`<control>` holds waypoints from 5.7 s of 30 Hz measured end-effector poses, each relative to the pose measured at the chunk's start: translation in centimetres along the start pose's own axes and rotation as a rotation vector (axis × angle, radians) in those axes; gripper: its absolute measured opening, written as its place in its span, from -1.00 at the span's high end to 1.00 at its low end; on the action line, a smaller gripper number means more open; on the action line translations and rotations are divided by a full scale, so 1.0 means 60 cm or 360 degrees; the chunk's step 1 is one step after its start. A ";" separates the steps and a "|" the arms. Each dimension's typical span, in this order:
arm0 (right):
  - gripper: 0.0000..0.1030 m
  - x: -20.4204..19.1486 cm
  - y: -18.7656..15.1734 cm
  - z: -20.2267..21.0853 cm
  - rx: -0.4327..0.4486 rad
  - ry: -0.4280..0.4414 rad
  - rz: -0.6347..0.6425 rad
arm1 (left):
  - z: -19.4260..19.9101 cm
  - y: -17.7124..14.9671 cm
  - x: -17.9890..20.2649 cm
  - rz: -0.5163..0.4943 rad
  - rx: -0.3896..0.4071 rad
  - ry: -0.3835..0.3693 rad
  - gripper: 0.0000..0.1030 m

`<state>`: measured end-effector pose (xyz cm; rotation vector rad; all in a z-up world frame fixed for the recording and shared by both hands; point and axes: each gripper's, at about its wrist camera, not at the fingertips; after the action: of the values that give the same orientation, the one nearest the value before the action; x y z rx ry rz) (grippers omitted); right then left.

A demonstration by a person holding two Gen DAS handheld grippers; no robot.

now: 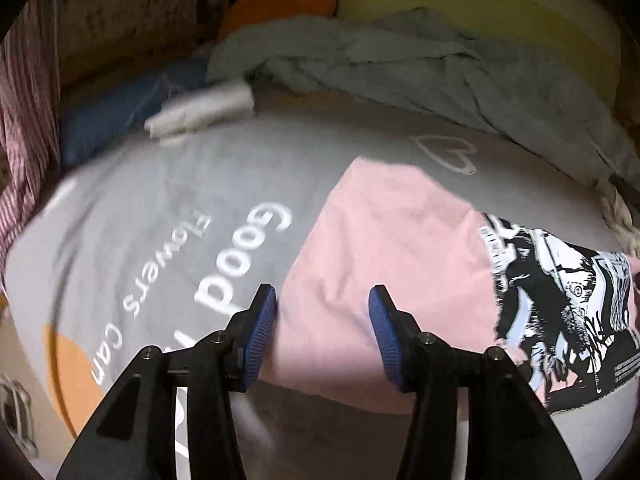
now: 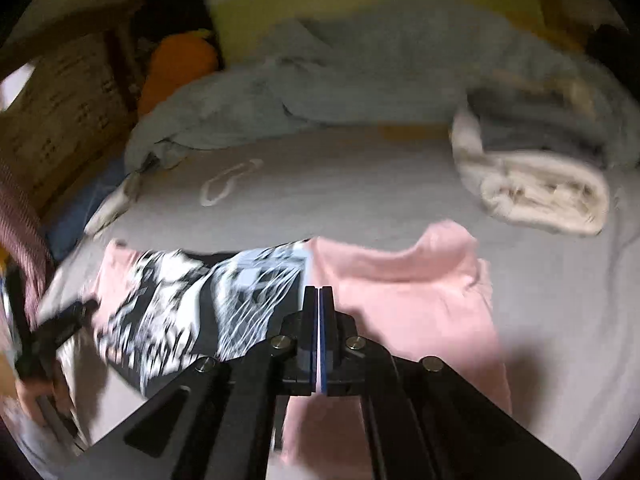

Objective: Fold small clothes

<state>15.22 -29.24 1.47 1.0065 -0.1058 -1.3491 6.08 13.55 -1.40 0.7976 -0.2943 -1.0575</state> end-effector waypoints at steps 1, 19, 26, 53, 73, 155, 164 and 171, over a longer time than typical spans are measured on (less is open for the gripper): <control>1.00 0.024 0.010 -0.009 0.0003 -0.0065 -0.0080 | -0.008 -0.001 -0.004 0.0015 -0.0023 -0.0006 -0.02; 1.00 -0.137 -0.052 0.003 0.0041 0.0463 0.0166 | -0.004 -0.062 -0.112 0.0835 -0.0263 -0.0698 -0.39; 1.00 -0.215 -0.096 -0.143 -0.0355 0.0544 0.0128 | -0.025 -0.057 -0.105 0.0829 -0.0126 -0.0616 0.76; 0.49 0.045 -0.114 0.131 0.0168 0.0068 -0.0496 | 0.148 -0.065 0.216 -0.0168 0.0156 -0.1152 0.93; 0.69 0.094 -0.158 0.105 0.0500 0.0087 -0.0826 | 0.070 0.051 0.230 -0.0391 0.0067 -0.0796 0.47; 0.47 -0.050 -0.126 -0.078 0.0107 0.0743 -0.0535 | -0.019 -0.010 0.073 0.0374 -0.0642 -0.1471 0.65; 0.51 0.005 -0.007 0.063 0.0427 0.0740 -0.0465 | 0.136 0.141 0.263 0.0013 -0.0197 -0.1718 0.67; 0.50 0.127 0.166 0.207 0.0684 0.0408 -0.0309 | 0.196 0.239 0.541 -0.0115 -0.0067 -0.1984 0.67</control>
<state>17.50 -43.39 11.76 1.5775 -0.1092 -1.3896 24.58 -16.04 12.02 0.0075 -1.2882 -1.5222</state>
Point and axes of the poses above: each gripper's, at about its wrist camera, not at the fingertips, and z roughly against the way its jaws point, x to its right, y to its top, and after that the axes turned 14 degrees about y, right-handed
